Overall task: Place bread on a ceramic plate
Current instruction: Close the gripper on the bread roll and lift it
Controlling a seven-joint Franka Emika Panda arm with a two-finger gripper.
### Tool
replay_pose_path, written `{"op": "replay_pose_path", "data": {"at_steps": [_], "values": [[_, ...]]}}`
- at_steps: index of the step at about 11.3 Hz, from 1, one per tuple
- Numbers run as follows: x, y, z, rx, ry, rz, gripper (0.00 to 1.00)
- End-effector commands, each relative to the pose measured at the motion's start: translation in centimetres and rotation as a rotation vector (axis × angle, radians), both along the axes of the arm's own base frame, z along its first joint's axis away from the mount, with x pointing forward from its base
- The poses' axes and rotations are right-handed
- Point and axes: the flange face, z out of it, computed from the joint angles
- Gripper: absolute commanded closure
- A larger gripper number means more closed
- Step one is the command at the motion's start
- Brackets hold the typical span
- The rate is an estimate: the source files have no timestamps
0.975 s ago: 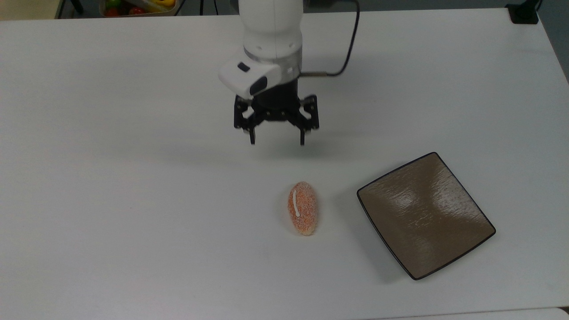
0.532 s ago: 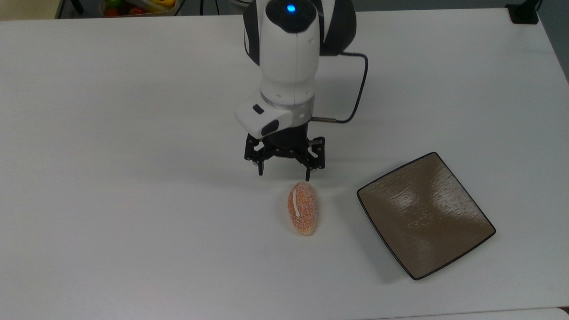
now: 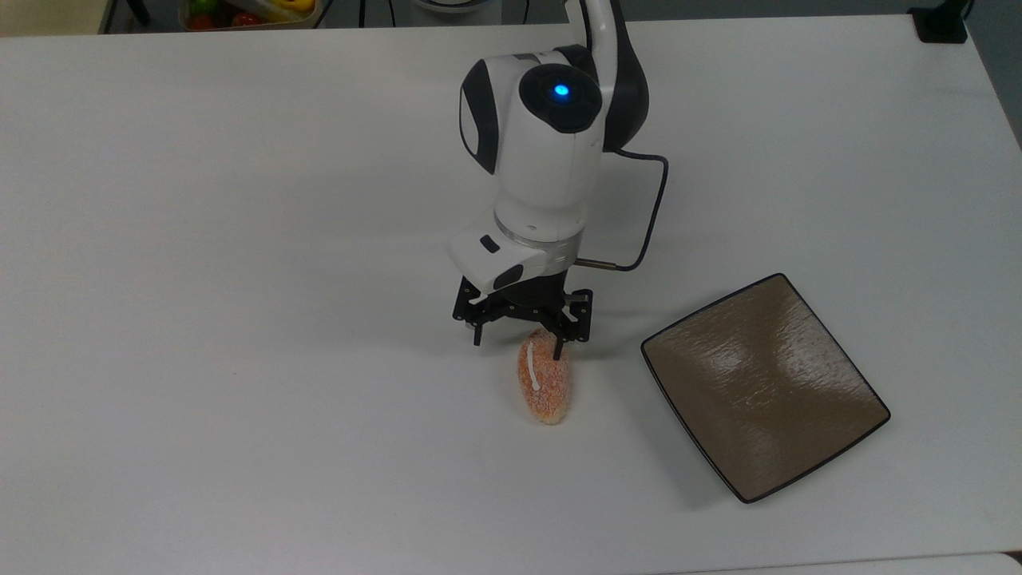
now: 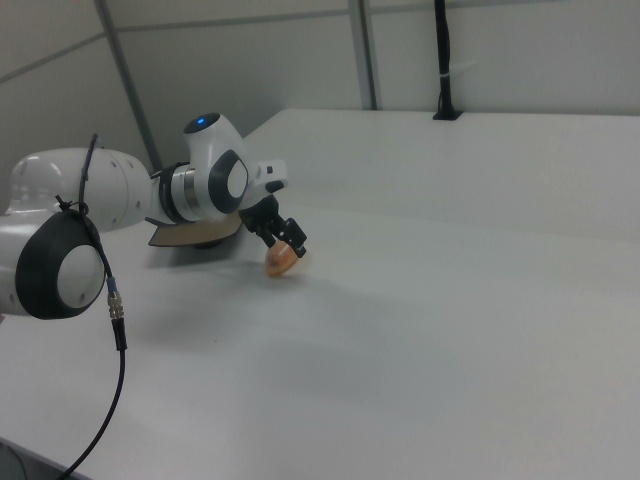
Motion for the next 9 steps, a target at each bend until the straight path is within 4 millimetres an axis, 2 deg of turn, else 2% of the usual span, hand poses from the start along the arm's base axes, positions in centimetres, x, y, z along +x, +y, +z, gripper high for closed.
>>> {"op": "replay_pose_path", "data": {"at_steps": [1, 3, 4, 5, 6, 7, 8, 9], "values": [[0.5, 1.8, -1.5, -0.003, -0.073, -0.034, 0.0], [0.1, 3.0, -2.5, -0.016, -0.065, -0.013, 0.0], [0.1, 3.0, -2.7, -0.017, -0.063, -0.014, 0.0], [0.1, 3.0, -2.7, -0.017, -0.063, -0.016, 0.25], [0.1, 3.0, -2.7, -0.014, -0.064, -0.018, 0.56], [0.1, 2.9, -2.7, -0.01, -0.065, -0.031, 0.74], [0.1, 2.9, -2.7, -0.01, -0.065, -0.032, 0.79], [0.1, 2.9, -2.7, -0.01, -0.065, -0.032, 0.81]]}}
